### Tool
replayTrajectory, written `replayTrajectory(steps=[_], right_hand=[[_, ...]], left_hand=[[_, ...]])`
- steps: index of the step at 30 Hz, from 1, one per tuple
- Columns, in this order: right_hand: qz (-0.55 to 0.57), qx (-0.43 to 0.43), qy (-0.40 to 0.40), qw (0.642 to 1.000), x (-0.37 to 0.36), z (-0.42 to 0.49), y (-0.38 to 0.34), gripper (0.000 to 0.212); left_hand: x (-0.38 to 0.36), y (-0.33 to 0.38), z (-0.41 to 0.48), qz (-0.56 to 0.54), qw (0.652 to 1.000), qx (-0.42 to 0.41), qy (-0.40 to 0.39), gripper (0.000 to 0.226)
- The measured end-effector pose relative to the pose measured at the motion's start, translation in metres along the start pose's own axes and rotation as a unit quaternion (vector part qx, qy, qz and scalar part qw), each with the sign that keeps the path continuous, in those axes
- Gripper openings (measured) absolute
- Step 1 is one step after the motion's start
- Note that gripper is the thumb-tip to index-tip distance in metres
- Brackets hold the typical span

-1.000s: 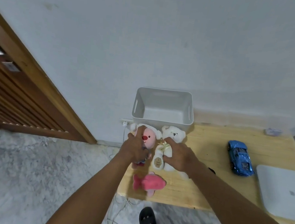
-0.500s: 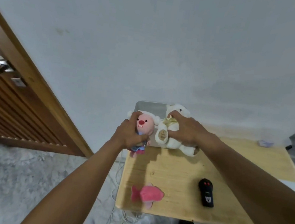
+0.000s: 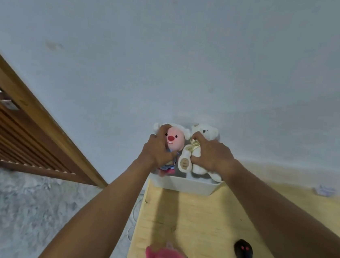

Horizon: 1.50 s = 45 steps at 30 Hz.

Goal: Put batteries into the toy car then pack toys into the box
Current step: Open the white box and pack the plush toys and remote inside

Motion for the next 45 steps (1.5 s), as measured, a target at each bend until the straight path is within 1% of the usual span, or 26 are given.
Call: replayTrajectory(steps=[5,9,15,24,27,32,34,37,41,45], right_hand=[[-0.035,0.022,-0.025,0.999,-0.043,0.018,0.009,0.055],[-0.07,0.029,-0.026,0.997,-0.07,0.027,0.013,0.059],[-0.077,0.008,-0.108,0.991,-0.109,0.028,0.027,0.059],[-0.088,-0.006,-0.186,0.979,-0.147,0.032,0.042,0.052],[-0.086,-0.02,-0.212,0.973,-0.15,0.032,0.044,0.051],[-0.081,-0.045,-0.25,0.964,-0.15,0.025,0.044,0.052],[-0.082,-0.046,-0.243,0.965,-0.139,0.023,0.04,0.054],[-0.058,-0.05,-0.192,0.978,-0.105,0.023,0.033,0.049],[-0.026,-0.056,-0.066,0.996,-0.046,0.011,0.03,0.032],[-0.02,-0.074,-0.002,0.997,-0.009,-0.022,0.033,0.026]], left_hand=[[-0.035,-0.018,0.021,-0.004,0.998,0.037,-0.047,0.084],[-0.059,-0.041,0.033,0.018,0.994,0.071,-0.077,0.09],[-0.09,-0.063,0.038,0.044,0.987,0.097,-0.119,0.079],[-0.118,-0.092,0.036,0.022,0.974,0.162,-0.156,0.075],[-0.123,-0.096,0.034,0.022,0.968,0.183,-0.173,0.082],[-0.117,-0.088,0.03,0.051,0.96,0.19,-0.199,0.092],[-0.113,-0.082,0.028,0.072,0.957,0.184,-0.211,0.091],[-0.103,-0.067,0.024,0.105,0.955,0.158,-0.229,0.097],[-0.077,-0.038,0.02,0.083,0.97,0.125,-0.189,0.09],[-0.059,0.001,0.008,0.066,0.986,0.049,-0.145,0.087]])
Point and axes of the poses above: each hand's wrist, its own z-axis towards the middle knuckle, its own x-axis out of the back of the hand, y = z × x, the point moved 10 cm from there along z, towards the middle knuckle, and after that the axes turned 6 degrees about y, right-handed, at the moved point
